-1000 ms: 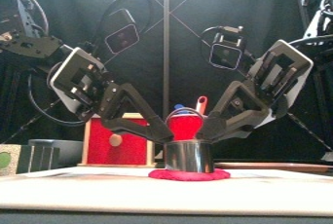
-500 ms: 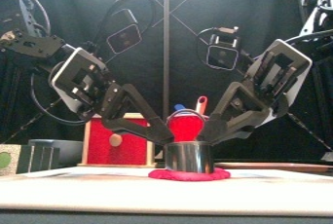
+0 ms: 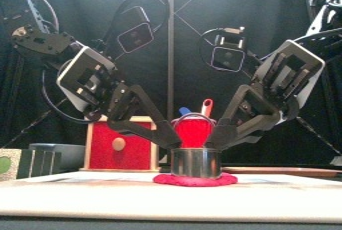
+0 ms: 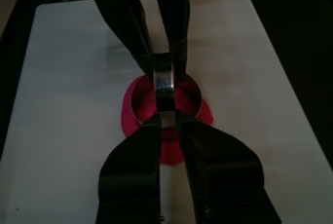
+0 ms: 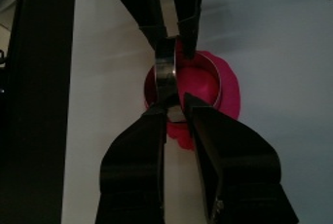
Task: Get the cutter from the drawer then cut the dough then place the extra dough in the bowl
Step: Cut the dough
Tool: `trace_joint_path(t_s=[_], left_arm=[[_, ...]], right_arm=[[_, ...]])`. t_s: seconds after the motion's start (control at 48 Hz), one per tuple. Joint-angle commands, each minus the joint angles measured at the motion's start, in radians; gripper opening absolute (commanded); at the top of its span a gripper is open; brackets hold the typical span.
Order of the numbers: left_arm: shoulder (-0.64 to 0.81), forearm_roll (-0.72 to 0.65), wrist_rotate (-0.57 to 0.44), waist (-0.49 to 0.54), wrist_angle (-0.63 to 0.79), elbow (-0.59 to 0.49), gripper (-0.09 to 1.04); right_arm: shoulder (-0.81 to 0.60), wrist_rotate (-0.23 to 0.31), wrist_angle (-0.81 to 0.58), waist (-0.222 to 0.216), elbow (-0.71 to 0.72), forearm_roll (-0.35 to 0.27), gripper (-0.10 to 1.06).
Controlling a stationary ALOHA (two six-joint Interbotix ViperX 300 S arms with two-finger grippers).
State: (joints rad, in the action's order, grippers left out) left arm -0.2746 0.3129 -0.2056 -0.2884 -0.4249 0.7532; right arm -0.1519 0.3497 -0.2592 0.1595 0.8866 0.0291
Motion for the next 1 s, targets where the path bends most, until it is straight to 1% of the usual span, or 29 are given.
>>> trace_joint_path(t_s=[0.021, 0.25, 0.354, 0.5, 0.646, 0.812, 1.0], left_arm=[[-0.02, -0.014, -0.003, -0.021, 0.048, 0.003, 0.47], [-0.035, 0.006, 0.002, -0.02, 0.049, 0.017, 0.47], [-0.046, 0.032, 0.003, -0.02, 0.048, 0.028, 0.47], [-0.051, 0.057, 0.002, -0.02, 0.044, 0.035, 0.47], [-0.052, 0.061, 0.002, -0.015, 0.044, 0.043, 0.47], [-0.055, 0.077, 0.002, -0.008, 0.049, 0.055, 0.47], [-0.063, 0.08, 0.003, -0.003, 0.051, 0.057, 0.47]], right_arm=[[-0.021, 0.012, 0.066, -0.002, 0.014, -0.003, 0.45], [-0.021, 0.012, 0.097, -0.008, -0.014, 0.014, 0.45], [-0.021, 0.012, 0.112, -0.008, -0.029, 0.032, 0.45], [-0.021, 0.014, 0.133, -0.02, -0.044, 0.058, 0.45], [-0.021, 0.014, 0.137, -0.034, -0.044, 0.063, 0.45], [-0.015, 0.012, 0.135, -0.04, -0.048, 0.071, 0.45], [-0.012, 0.012, 0.137, -0.06, -0.051, 0.092, 0.45]])
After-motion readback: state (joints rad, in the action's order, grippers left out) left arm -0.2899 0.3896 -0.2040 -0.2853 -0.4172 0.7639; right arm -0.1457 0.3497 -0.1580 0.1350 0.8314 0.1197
